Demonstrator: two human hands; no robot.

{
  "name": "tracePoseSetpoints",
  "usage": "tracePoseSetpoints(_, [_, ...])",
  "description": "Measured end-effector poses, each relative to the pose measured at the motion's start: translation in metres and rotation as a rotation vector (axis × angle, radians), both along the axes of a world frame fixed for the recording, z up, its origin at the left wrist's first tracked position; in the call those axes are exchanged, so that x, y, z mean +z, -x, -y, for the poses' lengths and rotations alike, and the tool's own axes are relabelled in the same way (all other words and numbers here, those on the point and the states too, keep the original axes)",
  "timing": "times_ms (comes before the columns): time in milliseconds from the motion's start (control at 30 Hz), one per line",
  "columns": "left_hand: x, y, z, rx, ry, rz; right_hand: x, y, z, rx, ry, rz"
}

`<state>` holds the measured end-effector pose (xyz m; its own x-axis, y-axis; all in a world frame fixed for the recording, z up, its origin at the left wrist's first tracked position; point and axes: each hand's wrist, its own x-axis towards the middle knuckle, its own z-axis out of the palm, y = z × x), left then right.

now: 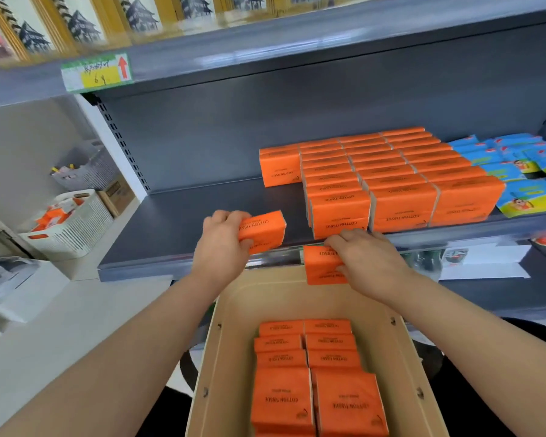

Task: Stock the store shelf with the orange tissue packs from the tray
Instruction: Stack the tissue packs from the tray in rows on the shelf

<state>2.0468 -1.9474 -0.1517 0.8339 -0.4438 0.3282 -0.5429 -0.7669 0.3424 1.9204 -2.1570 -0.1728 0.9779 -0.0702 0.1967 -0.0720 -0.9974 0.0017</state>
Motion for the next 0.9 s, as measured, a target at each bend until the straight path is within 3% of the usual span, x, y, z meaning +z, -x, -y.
tracePoseSetpoints(367, [-0.006,-0.106,0.073,0.114,-0.092,-0.123,-0.015,-0.037,0.012,0.036,-0.168,-0.045])
tracePoseSetpoints(900, [-0.008,-0.192,0.159,0.149,-0.219,0.003,-0.014,-0.041,0.021,0.032,-0.205,-0.008])
